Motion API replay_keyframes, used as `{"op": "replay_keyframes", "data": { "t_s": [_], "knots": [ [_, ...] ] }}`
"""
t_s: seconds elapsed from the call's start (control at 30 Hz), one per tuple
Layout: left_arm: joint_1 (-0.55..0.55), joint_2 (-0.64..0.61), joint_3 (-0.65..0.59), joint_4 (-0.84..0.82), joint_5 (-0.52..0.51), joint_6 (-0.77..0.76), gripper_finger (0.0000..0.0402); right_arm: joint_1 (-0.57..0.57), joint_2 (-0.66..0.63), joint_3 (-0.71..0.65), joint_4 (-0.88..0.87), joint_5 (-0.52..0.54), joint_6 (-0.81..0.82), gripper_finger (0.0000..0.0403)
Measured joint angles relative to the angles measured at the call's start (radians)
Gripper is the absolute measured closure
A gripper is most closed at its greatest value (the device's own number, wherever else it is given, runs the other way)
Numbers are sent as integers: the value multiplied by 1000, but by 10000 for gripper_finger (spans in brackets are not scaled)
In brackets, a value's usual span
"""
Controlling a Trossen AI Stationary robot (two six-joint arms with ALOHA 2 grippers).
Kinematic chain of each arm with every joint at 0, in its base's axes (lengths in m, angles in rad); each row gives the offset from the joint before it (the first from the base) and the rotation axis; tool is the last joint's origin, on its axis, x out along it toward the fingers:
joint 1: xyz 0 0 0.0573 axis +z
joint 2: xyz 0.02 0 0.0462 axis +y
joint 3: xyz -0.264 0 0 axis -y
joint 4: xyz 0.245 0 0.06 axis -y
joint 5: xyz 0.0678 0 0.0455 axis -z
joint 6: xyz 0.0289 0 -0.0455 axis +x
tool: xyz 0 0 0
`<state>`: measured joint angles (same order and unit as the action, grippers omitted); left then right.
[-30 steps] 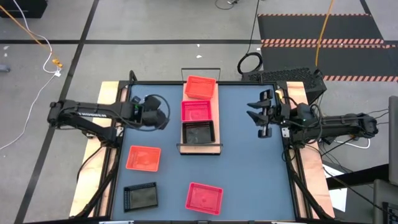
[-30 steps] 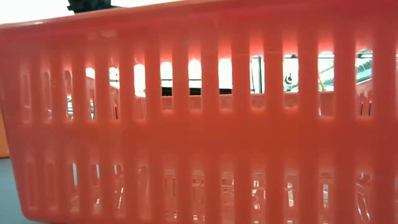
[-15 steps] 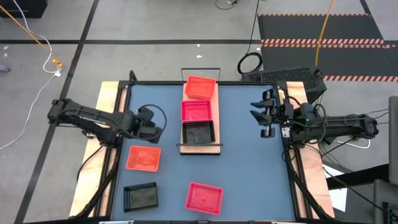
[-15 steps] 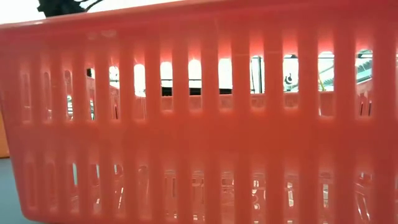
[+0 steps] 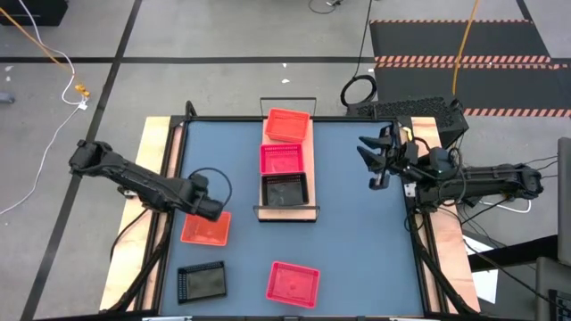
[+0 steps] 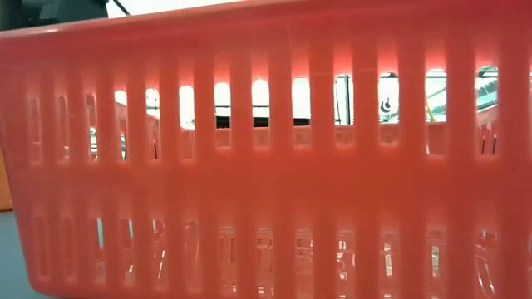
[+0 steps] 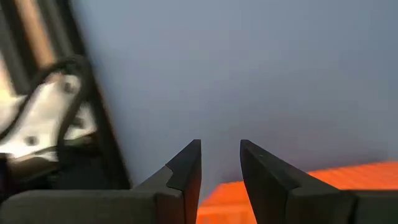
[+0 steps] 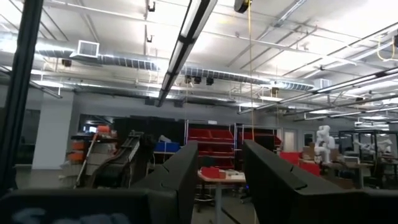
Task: Stack baskets on shelf by color
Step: Stack the orange bin on the stacked orange bins on the shelf
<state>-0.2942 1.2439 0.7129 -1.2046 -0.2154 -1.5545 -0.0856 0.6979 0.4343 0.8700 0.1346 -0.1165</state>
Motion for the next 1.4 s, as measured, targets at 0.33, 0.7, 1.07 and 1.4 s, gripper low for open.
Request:
{"op": "replay_keyframes", "data": {
  "t_s": [0.33, 0.7, 1.07, 1.4],
  "knots": [
    [-22, -1, 1, 2, 43, -18, 289, 0, 0, 0, 0, -3, 25, 284],
    [-58, 0, 102, -40, 155, 100, 289, 0, 0, 0, 0, -4, 26, 284],
    [-218, -1, 192, -93, 197, -76, 289, 0, 0, 0, -5, -4, 26, 284],
    [-382, -1, 186, -137, 193, -350, 289, 0, 0, 0, -7, -4, 25, 284]
  ]
}}
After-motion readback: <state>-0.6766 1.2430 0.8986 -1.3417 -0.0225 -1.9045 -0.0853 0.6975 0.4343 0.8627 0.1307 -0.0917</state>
